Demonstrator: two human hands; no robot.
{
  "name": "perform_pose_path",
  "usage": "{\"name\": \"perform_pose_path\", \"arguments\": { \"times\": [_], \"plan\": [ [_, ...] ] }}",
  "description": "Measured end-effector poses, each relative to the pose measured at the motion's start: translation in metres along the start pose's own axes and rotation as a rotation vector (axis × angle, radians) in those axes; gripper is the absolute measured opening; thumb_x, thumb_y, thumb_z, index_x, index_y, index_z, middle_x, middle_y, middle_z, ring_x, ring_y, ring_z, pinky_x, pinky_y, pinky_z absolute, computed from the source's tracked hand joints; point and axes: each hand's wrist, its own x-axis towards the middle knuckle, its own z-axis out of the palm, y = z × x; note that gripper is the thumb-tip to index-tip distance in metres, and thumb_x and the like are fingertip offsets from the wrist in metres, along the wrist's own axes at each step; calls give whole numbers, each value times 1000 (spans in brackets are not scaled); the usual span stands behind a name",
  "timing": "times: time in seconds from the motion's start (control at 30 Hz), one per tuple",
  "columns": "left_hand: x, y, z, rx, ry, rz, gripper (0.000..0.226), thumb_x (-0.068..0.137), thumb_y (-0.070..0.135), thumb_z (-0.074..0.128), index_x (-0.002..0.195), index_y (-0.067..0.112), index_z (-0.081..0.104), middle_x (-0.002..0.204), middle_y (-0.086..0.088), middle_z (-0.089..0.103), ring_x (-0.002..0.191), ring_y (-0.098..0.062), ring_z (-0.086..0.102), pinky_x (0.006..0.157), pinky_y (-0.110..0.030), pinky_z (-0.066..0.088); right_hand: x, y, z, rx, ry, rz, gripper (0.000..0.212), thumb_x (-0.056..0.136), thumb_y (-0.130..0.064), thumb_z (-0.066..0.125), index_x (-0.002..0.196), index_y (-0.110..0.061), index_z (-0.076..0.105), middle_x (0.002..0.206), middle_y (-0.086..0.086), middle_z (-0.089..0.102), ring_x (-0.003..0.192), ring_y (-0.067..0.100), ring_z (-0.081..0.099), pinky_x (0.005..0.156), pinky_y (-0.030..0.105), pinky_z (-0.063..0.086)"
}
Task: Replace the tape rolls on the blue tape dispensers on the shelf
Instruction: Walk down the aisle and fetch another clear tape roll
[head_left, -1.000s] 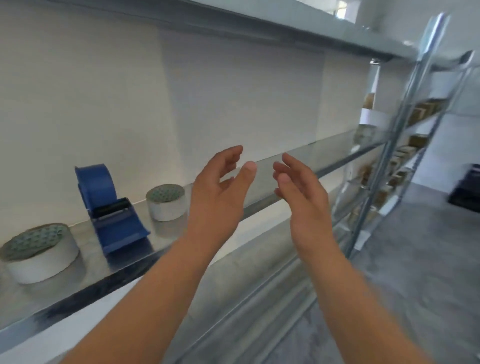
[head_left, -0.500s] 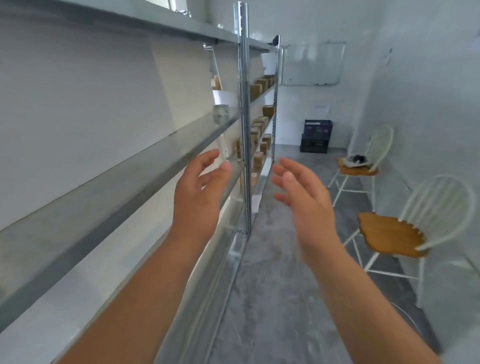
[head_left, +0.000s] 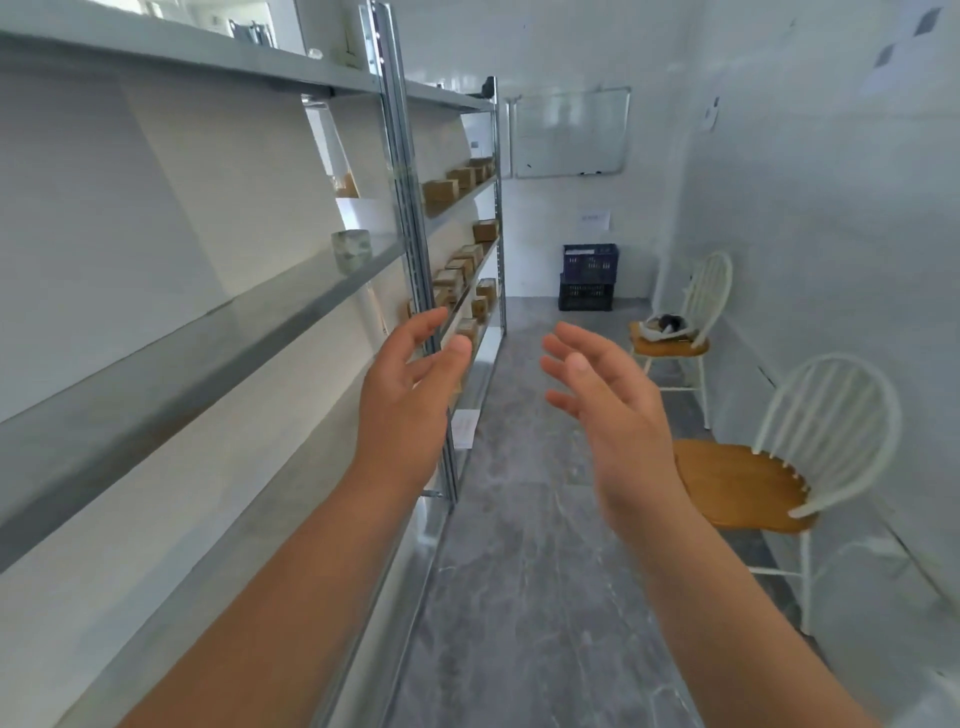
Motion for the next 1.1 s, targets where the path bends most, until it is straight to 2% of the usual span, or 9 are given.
{"name": "perform_pose_path", "arguments": {
  "times": [0.1,0.2,0.27,0.43,0.57,0.7,0.83,0.97,1.1],
  "plan": [
    [33,-8,45,-44,6,26,53,80,59,63,128,37,66,107,45,65,101,15,64,89,-31,57,44,8,-24,24,9,19,28,95,-38,59,120,-37,71,122,-16,75,116,5,69,95,32,59],
    [63,-15,86,-104,30,62,41,90,43,66,130,33,66,112,37,68,104,8,67,99,-41,57,87,13,-50,-3,0,-3,27,96,-41,57,120,-42,69,122,-20,74,117,3,67,97,32,58],
    [80,-20,112,-141,38,71,40,92,40,66,131,32,65,119,26,69,110,3,67,101,-43,57,111,18,-66,-29,1,-29,29,99,-39,57,126,-39,67,124,-22,72,119,0,65,100,27,56],
    [116,-34,162,-196,-30,82,49,89,52,64,134,35,63,134,11,65,124,-11,63,104,-45,55,161,36,-96,-57,35,-33,36,100,-38,57,135,-33,64,130,-20,70,123,-1,63,107,25,49],
    [145,-59,189,-246,-91,59,44,87,52,65,130,42,65,135,14,65,127,-12,62,103,-45,55,195,58,-109,-72,51,-34,45,95,-40,58,139,-29,62,135,-20,67,126,-5,59,106,19,48],
    [182,-96,210,-241,-166,12,46,87,58,63,130,43,65,135,15,66,125,-13,64,100,-44,57,231,94,-120,-124,63,8,42,92,-50,56,133,-46,63,133,-35,61,126,-15,52,91,11,49],
    [235,-133,229,-233,-201,-6,47,87,61,60,130,42,65,130,14,68,116,-13,69,95,-42,58,284,130,-122,-122,59,27,40,92,-51,55,131,-49,64,129,-39,61,125,-17,52,90,7,48],
    [305,-167,250,-220,-217,-8,51,87,63,56,132,41,64,130,14,67,112,-12,71,92,-40,58,353,165,-119,-99,86,11,45,93,-46,56,136,-36,63,133,-29,65,126,-12,56,99,14,51],
    [372,-202,270,-189,-256,-18,54,86,64,56,132,36,65,131,11,68,111,-14,71,94,-44,59,416,198,-117,-110,105,13,53,87,-57,57,136,-39,63,132,-32,64,126,-9,57,102,23,53]
  ]
}}
